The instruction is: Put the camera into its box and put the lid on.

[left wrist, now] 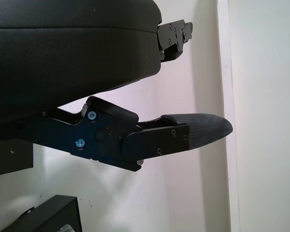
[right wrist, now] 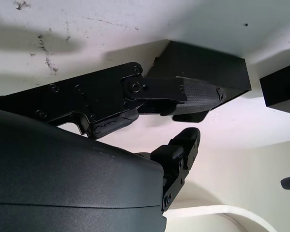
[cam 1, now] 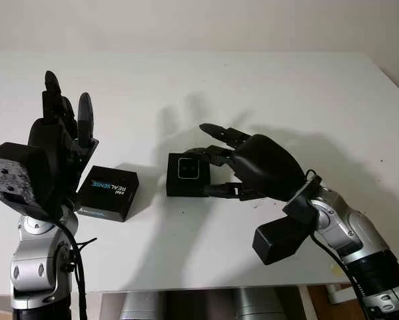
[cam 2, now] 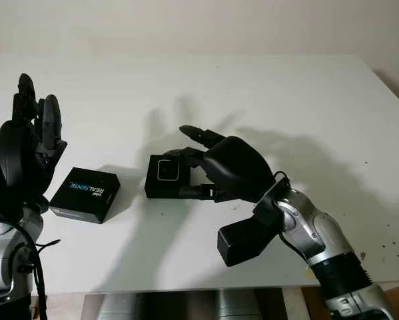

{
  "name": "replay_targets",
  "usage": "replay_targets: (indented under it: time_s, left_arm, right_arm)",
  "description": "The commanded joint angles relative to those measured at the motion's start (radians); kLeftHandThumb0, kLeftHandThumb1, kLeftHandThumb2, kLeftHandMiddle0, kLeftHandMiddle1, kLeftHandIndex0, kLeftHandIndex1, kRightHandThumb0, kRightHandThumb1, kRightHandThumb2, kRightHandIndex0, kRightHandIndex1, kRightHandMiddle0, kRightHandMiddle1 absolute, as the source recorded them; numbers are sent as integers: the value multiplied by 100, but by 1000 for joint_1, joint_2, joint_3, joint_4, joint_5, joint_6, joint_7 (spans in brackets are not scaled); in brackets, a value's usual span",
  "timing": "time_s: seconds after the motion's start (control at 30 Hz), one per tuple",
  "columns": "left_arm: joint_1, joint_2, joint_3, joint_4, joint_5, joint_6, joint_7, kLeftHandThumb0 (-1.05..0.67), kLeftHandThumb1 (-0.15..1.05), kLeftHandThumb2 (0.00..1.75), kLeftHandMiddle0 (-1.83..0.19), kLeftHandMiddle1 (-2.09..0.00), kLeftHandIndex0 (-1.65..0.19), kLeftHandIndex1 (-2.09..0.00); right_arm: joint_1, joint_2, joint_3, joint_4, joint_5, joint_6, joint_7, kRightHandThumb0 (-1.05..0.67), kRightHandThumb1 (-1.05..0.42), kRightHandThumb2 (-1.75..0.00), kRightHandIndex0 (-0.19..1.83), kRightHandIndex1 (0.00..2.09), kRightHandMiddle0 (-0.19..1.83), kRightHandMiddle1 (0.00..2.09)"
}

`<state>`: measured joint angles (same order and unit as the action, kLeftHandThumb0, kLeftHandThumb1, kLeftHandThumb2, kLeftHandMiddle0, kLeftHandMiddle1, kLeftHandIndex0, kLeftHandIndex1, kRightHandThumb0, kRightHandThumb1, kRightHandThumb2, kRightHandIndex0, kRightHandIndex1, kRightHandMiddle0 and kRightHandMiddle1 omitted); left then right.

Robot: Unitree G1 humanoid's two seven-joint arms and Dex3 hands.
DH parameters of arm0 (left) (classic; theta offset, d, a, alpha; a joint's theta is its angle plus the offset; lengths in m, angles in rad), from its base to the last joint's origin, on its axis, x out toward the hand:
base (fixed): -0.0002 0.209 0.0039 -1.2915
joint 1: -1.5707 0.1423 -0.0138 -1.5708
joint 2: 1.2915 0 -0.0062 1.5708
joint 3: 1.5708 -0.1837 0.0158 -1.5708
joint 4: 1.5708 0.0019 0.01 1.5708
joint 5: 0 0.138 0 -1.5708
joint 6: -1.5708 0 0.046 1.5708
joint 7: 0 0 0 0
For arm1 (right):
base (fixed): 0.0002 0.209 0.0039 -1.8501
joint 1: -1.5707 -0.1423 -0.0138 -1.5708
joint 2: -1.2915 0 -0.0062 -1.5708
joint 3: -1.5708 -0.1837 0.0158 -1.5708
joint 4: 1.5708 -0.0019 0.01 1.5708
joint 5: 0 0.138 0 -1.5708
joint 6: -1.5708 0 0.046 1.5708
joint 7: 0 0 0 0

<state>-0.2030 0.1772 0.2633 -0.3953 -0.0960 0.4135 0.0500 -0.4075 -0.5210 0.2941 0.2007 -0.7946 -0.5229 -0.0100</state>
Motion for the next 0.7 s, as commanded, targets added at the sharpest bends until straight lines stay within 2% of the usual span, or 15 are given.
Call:
replay_targets:
  time_s: [0.0, 0.67]
  left_arm:
    - [6, -1, 2, -19, -3, 4, 1, -72, 105, 54, 19, 0, 19, 0]
    - [8, -1, 5, -43, -2, 34, 9, -74, 105, 53, 19, 0, 19, 0]
  right_arm:
    - [-19, -14, 6, 3, 2, -11, 0, -72, -105, -42, 24, 5, 51, 25]
    - [-65, -34, 49, 81, -41, -50, -22, -73, -105, -42, 27, 6, 52, 31]
